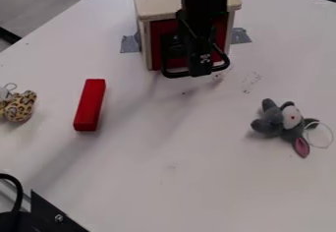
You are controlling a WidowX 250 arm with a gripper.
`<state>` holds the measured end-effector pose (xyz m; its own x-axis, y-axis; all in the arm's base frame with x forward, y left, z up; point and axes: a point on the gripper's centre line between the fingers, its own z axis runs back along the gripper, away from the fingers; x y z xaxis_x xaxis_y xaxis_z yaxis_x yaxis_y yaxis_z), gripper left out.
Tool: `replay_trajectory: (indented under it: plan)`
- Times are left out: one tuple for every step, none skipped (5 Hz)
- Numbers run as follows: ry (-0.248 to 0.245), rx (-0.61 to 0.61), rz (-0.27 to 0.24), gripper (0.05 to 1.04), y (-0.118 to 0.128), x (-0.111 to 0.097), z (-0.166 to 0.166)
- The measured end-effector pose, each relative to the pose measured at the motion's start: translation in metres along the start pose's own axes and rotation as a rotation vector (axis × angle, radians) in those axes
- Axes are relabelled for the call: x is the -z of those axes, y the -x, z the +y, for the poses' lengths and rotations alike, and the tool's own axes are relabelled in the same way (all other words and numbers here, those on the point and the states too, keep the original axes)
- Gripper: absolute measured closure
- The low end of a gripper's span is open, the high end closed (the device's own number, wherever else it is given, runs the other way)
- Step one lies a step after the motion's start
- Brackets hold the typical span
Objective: Open the drawer
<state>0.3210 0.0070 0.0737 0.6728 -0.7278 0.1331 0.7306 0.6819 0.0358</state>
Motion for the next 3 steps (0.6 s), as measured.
replay_trajectory:
  plan:
    - [-0.019, 0.023, -0.026, 0.085, -0.001, 0.011, 0.000]
    - [-0.072, 0.055, -0.023, 0.085, 0.007, 0.027, -0.004]
    - [-0.107, 0.064, -0.027, 0.085, 0.013, 0.036, -0.005]
